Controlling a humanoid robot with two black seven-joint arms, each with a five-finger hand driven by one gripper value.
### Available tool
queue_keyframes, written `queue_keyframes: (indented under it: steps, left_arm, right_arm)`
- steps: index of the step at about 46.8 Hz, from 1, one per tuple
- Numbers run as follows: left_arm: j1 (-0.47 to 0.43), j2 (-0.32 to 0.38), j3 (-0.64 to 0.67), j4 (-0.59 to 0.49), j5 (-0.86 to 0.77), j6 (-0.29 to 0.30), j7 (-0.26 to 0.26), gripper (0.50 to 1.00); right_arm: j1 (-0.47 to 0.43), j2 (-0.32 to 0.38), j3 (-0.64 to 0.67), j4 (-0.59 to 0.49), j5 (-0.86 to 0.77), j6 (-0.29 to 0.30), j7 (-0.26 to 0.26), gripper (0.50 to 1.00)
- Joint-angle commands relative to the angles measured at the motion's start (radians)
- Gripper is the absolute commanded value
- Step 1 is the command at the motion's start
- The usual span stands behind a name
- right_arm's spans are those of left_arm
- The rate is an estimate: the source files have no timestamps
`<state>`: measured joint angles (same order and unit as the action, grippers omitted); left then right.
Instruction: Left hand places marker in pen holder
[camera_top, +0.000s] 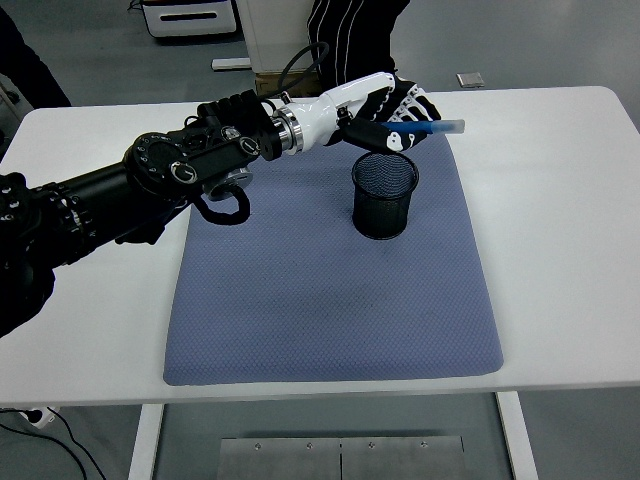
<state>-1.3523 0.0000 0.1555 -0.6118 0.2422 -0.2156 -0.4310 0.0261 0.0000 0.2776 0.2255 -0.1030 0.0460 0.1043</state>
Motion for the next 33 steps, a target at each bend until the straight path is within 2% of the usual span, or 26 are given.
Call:
queue_keyframes:
  steps: [1,3,15,22,33]
  left_arm:
    - [0.009,0.0,-0.005,-0.002,-0.021,0.001,0.0,0.552]
    - [0.022,0.0,-0.011,-0.003,-0.04,0.002,0.0,0.569]
    - [0.068,0.0,-0.085,-0.01,-0.075,0.009,0.014,0.59]
    - [0.117,0.0,-0.125,-0.011,-0.076,0.035,0.026,0.651]
    - [0.142,0.0,-0.159,-0.013,-0.093,0.055,0.026,0.663]
  right_arm:
    - [0.0,0.0,0.0,0.0,-0.001,0.0,0.0,1.0]
    - [0.0,0.0,0.0,0.0,0.0,0.0,0.0,1.0]
    - [0.0,0.0,0.0,0.0,0.0,0.0,0.0,1.0]
    - [0.0,0.0,0.0,0.0,0.0,0.0,0.0,1.0]
    - [0.0,0.0,0.0,0.0,0.0,0.0,0.0,1.0]
